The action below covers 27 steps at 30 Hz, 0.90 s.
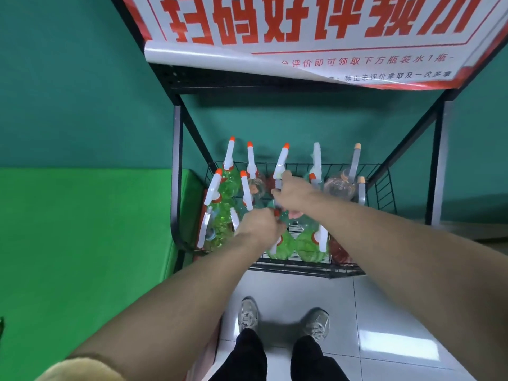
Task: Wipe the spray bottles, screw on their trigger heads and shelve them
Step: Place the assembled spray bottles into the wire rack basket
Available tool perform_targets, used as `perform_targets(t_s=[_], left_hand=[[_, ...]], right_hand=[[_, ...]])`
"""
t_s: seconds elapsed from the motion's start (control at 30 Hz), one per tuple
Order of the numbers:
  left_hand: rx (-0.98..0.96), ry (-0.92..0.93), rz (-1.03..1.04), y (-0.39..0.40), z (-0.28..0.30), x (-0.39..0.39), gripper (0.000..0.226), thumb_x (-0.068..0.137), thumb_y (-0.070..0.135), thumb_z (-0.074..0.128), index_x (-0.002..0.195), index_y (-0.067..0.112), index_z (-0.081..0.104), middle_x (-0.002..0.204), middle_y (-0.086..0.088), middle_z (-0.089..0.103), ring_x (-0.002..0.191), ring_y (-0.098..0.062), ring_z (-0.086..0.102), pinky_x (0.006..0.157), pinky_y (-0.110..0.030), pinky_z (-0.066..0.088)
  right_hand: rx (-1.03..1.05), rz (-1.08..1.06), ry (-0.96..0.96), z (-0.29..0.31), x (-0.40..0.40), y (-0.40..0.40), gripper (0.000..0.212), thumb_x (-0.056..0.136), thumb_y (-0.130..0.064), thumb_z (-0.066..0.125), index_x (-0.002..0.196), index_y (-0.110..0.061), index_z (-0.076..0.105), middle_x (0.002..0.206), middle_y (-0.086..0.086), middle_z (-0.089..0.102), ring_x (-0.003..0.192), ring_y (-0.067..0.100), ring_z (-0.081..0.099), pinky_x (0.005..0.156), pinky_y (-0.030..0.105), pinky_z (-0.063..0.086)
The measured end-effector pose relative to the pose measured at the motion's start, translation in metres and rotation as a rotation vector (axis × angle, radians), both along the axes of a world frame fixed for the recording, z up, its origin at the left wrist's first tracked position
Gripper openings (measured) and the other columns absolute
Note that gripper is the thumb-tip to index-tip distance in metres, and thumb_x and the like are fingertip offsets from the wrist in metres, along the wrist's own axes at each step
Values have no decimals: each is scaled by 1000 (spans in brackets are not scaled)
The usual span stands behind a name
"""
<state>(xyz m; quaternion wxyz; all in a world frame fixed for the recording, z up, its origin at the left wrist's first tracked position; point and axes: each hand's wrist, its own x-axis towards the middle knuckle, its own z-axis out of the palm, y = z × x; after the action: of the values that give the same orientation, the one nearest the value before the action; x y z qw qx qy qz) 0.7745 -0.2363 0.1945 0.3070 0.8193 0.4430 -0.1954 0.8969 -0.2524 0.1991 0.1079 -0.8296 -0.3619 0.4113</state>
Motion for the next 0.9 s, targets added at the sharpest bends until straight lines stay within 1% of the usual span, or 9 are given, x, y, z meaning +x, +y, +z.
perform_targets(t_s=[0.1, 0.2, 0.27, 0.4, 0.53, 0.6, 0.73, 0.83, 0.9], left_hand=[[-9, 1, 12, -3, 0, 4, 28, 99, 28, 47, 80, 12, 61, 78, -8, 75, 81, -24, 69, 81, -33, 58], [-68, -13, 60, 0, 0, 4, 35, 101, 39, 50, 86, 13, 67, 60, -2, 70, 67, -16, 69, 64, -26, 50], [-98, -19, 78, 0, 5, 2, 40, 100, 54, 53, 83, 18, 62, 56, 2, 66, 65, -14, 67, 59, -26, 46], [-61, -75, 124, 2, 17, -5, 59, 96, 73, 44, 79, 18, 59, 68, -2, 67, 70, -19, 65, 56, -28, 42], [103, -139, 198, 19, 26, -31, 40, 100, 50, 54, 75, 18, 53, 68, 1, 59, 71, -21, 60, 53, -28, 36], [128, -100, 223, 28, 25, -47, 40, 100, 49, 55, 73, 20, 48, 68, 1, 58, 72, -21, 61, 55, -29, 37], [62, 67, 204, 37, 10, -62, 60, 94, 72, 50, 108, 13, 55, 98, -7, 67, 100, -30, 67, 74, -33, 49], [-1, 97, 202, 37, -1, -62, 69, 93, 74, 50, 122, 11, 53, 105, -8, 66, 106, -30, 66, 77, -34, 48], [-8, 126, 157, 37, -6, -60, 63, 97, 65, 50, 126, 9, 54, 114, -11, 68, 106, -30, 64, 83, -35, 49]], right_hand=[[-6, 35, -37, -3, 1, -1, 50, 106, -36, 44, 145, -9, 30, 96, 9, 62, 57, 19, 67, 39, 24, 48], [0, 32, -88, 2, 4, -6, 43, 106, -43, 39, 132, -8, 37, 86, 7, 64, 59, 23, 71, 52, 33, 59], [35, -11, -67, 7, 8, -11, 40, 106, -44, 36, 125, -8, 39, 82, 8, 65, 55, 22, 68, 49, 31, 57], [124, 11, -54, 20, 14, -20, 32, 106, -36, 37, 127, -12, 41, 77, 6, 66, 46, 15, 60, 39, 21, 44], [190, 51, -34, 32, 5, -18, 24, 104, -30, 38, 124, -17, 42, 76, 6, 66, 37, 9, 54, 35, 17, 38], [203, 74, -13, 33, -4, -11, 22, 104, -28, 40, 124, -18, 40, 75, 6, 64, 40, 12, 54, 34, 17, 37], [199, 105, 16, 23, -23, 13, 28, 104, -35, 41, 125, -16, 40, 83, 9, 68, 52, 21, 61, 46, 32, 55], [141, 101, 3, 14, -33, 33, 34, 104, -42, 41, 119, -12, 37, 78, 8, 69, 47, 17, 62, 41, 26, 47], [83, 67, 6, 7, -39, 45, 38, 103, -44, 44, 120, -11, 35, 75, 9, 70, 49, 19, 65, 41, 25, 48]])
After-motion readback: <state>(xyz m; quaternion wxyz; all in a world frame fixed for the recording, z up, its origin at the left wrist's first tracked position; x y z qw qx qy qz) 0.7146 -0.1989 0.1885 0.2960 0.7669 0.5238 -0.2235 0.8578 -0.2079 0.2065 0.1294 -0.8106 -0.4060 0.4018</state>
